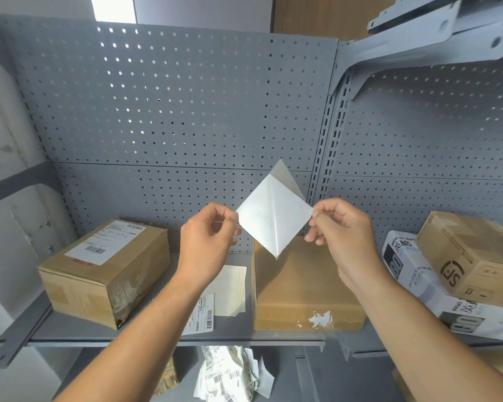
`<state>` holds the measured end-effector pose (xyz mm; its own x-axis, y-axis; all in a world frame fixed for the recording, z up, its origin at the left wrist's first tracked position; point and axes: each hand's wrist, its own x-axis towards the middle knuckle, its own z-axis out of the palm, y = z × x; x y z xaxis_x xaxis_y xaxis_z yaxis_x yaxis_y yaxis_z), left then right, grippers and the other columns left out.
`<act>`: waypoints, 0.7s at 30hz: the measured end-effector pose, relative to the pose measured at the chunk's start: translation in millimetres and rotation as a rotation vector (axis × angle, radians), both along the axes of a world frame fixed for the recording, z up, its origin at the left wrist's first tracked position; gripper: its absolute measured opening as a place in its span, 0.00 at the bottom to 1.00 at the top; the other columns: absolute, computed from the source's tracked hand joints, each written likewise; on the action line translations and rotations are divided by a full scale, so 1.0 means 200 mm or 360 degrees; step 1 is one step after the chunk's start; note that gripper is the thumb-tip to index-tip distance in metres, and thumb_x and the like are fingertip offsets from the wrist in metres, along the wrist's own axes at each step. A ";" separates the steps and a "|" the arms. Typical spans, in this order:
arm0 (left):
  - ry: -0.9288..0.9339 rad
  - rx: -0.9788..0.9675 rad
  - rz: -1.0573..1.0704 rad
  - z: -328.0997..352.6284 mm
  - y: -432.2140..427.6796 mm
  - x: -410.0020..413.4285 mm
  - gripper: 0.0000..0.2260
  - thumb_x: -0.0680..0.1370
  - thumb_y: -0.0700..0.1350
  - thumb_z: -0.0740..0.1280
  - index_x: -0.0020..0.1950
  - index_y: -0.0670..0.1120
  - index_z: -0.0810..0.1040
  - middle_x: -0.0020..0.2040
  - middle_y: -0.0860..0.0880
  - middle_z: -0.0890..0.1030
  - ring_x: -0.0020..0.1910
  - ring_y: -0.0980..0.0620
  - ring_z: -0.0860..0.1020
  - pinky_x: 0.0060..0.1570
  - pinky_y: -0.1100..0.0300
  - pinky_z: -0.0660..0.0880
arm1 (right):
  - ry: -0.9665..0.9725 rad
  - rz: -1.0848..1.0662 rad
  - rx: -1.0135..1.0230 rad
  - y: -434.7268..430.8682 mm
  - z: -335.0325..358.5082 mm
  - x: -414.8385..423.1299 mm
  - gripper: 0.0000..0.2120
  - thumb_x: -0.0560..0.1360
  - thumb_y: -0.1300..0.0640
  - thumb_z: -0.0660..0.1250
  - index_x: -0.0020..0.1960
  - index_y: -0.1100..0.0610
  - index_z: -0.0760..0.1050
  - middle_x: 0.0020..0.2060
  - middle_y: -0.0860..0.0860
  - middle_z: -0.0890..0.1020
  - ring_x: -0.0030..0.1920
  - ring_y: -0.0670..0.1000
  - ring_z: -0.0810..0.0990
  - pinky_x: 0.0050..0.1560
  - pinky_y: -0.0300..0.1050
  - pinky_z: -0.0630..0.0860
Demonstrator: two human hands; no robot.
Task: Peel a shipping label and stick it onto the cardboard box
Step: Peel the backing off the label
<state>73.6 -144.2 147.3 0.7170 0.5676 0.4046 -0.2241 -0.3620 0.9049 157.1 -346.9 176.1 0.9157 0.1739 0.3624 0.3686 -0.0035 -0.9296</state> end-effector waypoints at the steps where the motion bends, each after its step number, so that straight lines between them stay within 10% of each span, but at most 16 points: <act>1: 0.0000 0.0008 0.0007 0.00 0.00 0.00 0.07 0.81 0.42 0.67 0.44 0.46 0.81 0.36 0.48 0.85 0.41 0.48 0.85 0.46 0.48 0.85 | 0.0012 -0.0006 0.0009 0.00 0.00 0.00 0.13 0.75 0.69 0.65 0.39 0.55 0.79 0.30 0.46 0.81 0.28 0.48 0.80 0.32 0.39 0.73; 21: -0.0034 -0.0294 0.0122 -0.08 0.13 0.02 0.06 0.83 0.41 0.65 0.48 0.44 0.79 0.38 0.49 0.85 0.33 0.53 0.84 0.44 0.52 0.84 | 0.0464 0.0095 0.0408 -0.01 0.00 -0.01 0.09 0.82 0.65 0.62 0.43 0.58 0.76 0.49 0.58 0.85 0.41 0.54 0.89 0.37 0.39 0.82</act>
<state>77.9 -117.3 131.6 0.6611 0.6863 0.3033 -0.2221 -0.2072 0.9528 155.5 -348.6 176.4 0.9776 0.1679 0.1270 0.0812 0.2557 -0.9633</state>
